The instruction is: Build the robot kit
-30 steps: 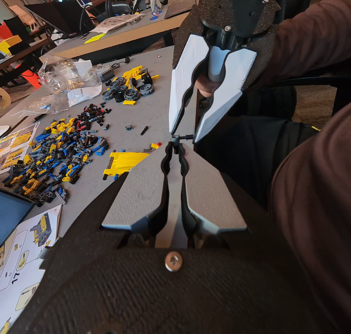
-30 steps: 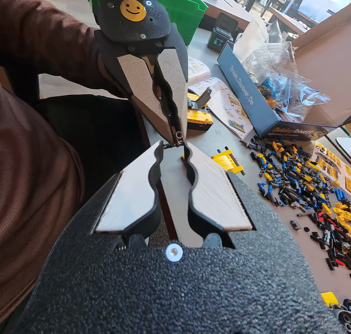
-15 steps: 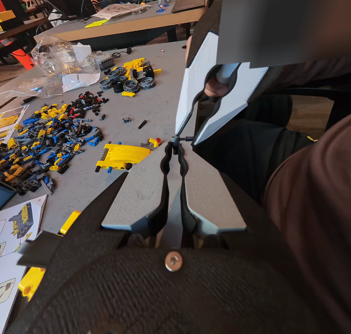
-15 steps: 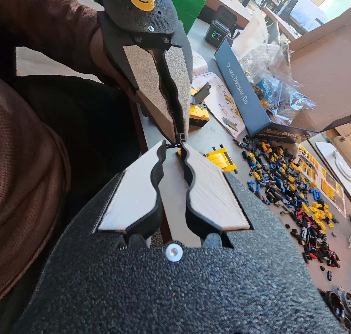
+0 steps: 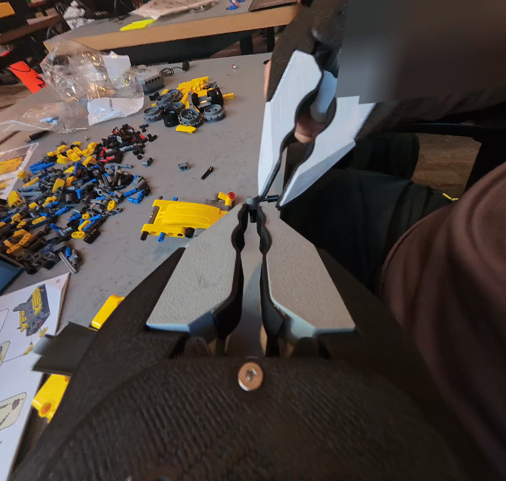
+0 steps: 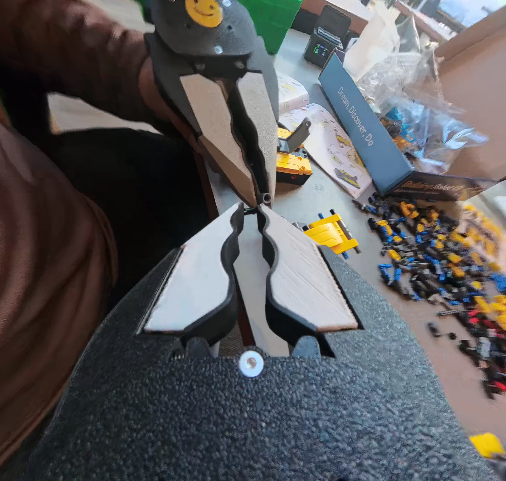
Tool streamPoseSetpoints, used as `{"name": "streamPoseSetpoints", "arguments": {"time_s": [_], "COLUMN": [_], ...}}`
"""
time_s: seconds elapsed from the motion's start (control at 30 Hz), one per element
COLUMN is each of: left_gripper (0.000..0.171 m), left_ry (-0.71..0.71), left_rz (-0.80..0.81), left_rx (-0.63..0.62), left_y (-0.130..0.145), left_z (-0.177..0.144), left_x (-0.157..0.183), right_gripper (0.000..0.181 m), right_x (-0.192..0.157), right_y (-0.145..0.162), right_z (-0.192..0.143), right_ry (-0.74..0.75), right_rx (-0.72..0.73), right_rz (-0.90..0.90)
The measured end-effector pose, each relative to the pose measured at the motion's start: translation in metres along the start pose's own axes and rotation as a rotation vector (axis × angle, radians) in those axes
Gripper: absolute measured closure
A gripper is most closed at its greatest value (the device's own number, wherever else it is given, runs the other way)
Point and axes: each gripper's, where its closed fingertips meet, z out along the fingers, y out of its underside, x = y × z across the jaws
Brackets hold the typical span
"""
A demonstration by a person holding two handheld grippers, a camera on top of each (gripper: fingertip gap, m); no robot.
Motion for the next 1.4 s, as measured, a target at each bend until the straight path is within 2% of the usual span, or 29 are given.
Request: {"name": "streamPoseSetpoints", "arguments": {"time_s": [0.03,0.13,0.2,0.3,0.4,0.73,0.87,0.97,1.2,1.4], "left_gripper": [0.168,0.168,0.168,0.168,0.168,0.168,0.168,0.167,0.168,0.168], "left_ry": [-0.004,-0.005,0.0,-0.018,-0.011,0.003,-0.024,-0.054,-0.146,-0.175], "left_rz": [0.025,0.101,0.093,0.102,0.113,0.233,0.35,0.434,0.623,0.654], "left_rx": [0.01,0.035,0.046,0.089,0.126,0.161,0.155,0.154,0.137,0.15], "left_y": [-0.003,-0.008,-0.011,-0.018,-0.025,-0.032,-0.036,-0.044,-0.057,-0.066], "left_z": [0.0,-0.001,-0.001,-0.005,-0.008,-0.011,-0.015,-0.02,-0.028,-0.032], "left_x": [0.0,0.004,0.005,0.003,0.006,0.02,0.026,0.029,0.033,0.031], "right_gripper": [0.178,0.174,0.174,0.161,0.161,0.158,0.162,0.161,0.16,0.16], "right_x": [0.0,-0.003,-0.003,0.001,0.003,-0.012,-0.014,-0.016,-0.017,-0.013], "right_y": [-0.002,-0.005,-0.007,-0.006,-0.011,-0.02,-0.024,-0.031,-0.047,-0.055], "right_z": [-0.002,-0.009,-0.011,-0.013,-0.014,-0.02,-0.023,-0.027,-0.033,-0.036], "right_ry": [-0.024,-0.089,-0.08,-0.057,-0.071,-0.146,-0.108,-0.028,0.108,0.146], "right_rx": [0.017,0.047,0.067,0.072,0.11,0.13,0.125,0.118,0.128,0.167], "right_rz": [0.042,0.083,0.087,0.098,0.144,0.096,0.007,-0.12,-0.289,-0.296]}}
